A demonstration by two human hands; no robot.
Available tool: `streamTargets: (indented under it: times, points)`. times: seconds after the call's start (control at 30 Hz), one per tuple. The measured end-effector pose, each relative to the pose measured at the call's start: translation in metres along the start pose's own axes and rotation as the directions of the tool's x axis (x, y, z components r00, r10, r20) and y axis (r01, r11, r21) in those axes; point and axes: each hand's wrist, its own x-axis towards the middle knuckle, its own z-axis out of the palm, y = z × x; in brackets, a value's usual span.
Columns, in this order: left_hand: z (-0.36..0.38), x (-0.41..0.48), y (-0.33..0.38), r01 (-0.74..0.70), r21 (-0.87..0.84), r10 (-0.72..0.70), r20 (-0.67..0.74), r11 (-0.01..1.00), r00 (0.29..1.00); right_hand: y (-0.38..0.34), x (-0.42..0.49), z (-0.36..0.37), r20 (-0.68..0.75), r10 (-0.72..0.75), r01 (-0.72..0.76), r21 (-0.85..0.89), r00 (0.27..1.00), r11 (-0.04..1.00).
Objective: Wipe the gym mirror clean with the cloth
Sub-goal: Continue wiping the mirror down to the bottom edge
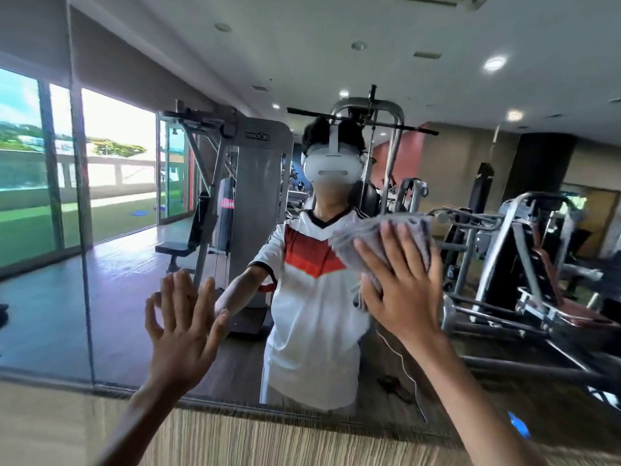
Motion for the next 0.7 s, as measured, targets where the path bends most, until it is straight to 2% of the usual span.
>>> streamTargets:
  times: [0.1, 0.17, 0.2, 0.23, 0.27, 0.3, 0.33, 0.37, 0.4, 0.47, 0.57, 0.63, 0.7]
  points:
    - [0.000, -0.001, 0.002, 0.015, -0.016, -0.015, 0.012, 1.000, 1.000, -0.027, 0.037, 0.009, -0.086, 0.214, -0.214, 0.010, 0.973, 0.977]
    - [-0.001, -0.003, -0.001, 0.006, -0.017, -0.006, 0.005, 1.000, 1.000, -0.058, 0.037, 0.015, -0.053, 0.216, -0.214, 0.044, 0.975, 0.976]
    - [-0.002, -0.003, -0.003, -0.004, -0.013, 0.004, -0.001, 1.000, 1.000, -0.071, 0.028, 0.019, -0.018, 0.127, -0.126, 0.054, 0.992, 0.991]
    - [-0.003, -0.003, -0.006, -0.015, -0.005, 0.015, -0.006, 1.000, 1.000, -0.078, 0.016, 0.020, 0.031, -0.023, 0.022, 0.054, 0.999, 0.998]
    - [-0.004, -0.001, -0.009, -0.028, 0.002, 0.028, -0.005, 1.000, 1.000, -0.076, 0.005, 0.020, 0.088, -0.211, 0.208, 0.050, 0.973, 0.977]
    - [-0.006, 0.000, -0.012, -0.038, 0.004, 0.038, 0.004, 0.999, 0.999, -0.068, -0.001, 0.019, 0.136, -0.374, 0.369, 0.056, 0.918, 0.928]
    - [-0.007, 0.001, -0.015, -0.043, -0.001, 0.043, 0.012, 0.999, 0.999, -0.057, -0.002, 0.018, 0.151, -0.461, 0.455, 0.072, 0.875, 0.887]
    - [-0.007, 0.002, -0.015, -0.042, -0.010, 0.043, 0.017, 0.999, 0.999, -0.047, 0.004, 0.017, 0.134, -0.474, 0.466, 0.090, 0.870, 0.880]
    - [-0.005, 0.003, -0.014, -0.037, -0.022, 0.038, 0.016, 0.999, 0.999, -0.042, 0.015, 0.016, 0.098, -0.420, 0.410, 0.105, 0.902, 0.906]
    - [-0.002, 0.004, -0.009, -0.021, -0.039, 0.021, 0.010, 0.999, 1.000, -0.044, 0.048, 0.016, 0.016, -0.200, 0.198, 0.101, 0.980, 0.975]
    - [-0.001, 0.003, -0.006, -0.024, -0.062, 0.024, 0.006, 0.998, 1.000, -0.084, 0.088, 0.021, -0.060, 0.024, -0.020, 0.076, 0.998, 0.997]
    - [-0.002, 0.002, -0.009, -0.029, -0.066, 0.029, 0.007, 0.997, 1.000, -0.124, 0.093, 0.029, -0.027, 0.025, -0.022, 0.098, 0.999, 0.995]
    - [-0.003, -0.004, -0.017, -0.012, -0.074, 0.014, 0.031, 0.997, 0.999, -0.156, 0.072, 0.036, 0.080, -0.182, 0.174, 0.104, 0.980, 0.979]
